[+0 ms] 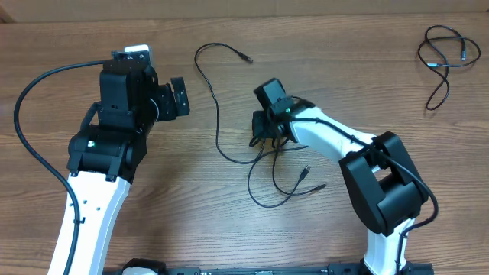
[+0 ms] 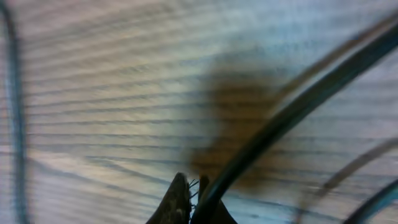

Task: Untangle cables

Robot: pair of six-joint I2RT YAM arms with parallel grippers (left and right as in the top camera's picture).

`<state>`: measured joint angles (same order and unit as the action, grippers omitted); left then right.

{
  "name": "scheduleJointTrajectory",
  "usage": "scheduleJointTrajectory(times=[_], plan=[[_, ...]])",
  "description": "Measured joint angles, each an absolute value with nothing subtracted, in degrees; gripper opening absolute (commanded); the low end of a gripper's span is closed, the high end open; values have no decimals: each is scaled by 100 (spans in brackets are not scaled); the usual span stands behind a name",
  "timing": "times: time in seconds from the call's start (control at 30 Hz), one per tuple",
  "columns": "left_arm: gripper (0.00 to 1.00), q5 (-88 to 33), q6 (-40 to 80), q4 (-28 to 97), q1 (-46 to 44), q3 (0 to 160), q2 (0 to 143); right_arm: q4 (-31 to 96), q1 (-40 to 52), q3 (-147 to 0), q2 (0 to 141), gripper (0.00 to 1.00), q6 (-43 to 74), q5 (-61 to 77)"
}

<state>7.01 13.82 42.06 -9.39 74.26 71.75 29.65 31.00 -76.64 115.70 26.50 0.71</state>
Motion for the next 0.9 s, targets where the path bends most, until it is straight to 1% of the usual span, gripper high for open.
scheduleJointTrajectory(times=[0.2,0.33,0.43,0.57,0.7,0.9], plan=[[100,701,1382,4259,-939,7426,7303,3380,2875,-9185,10711,4,1721,-43],[100,701,1382,4351,-939,7426,7478,3260,2606,-10169,9902,4,1096,-443],[100,698,1382,4410,-939,7426,7620,3020,2344,-10621,9424,4,711,-945],[100,696,1382,4473,-939,7426,7776,2582,1802,-10763,9126,4,110,-1614],[100,681,1382,4458,-939,7424,7819,2016,1007,-10742,9223,4,-456,-2005],[100,666,1382,4475,-939,7424,7819,73,-353,-10663,9365,4,-915,-2132]])
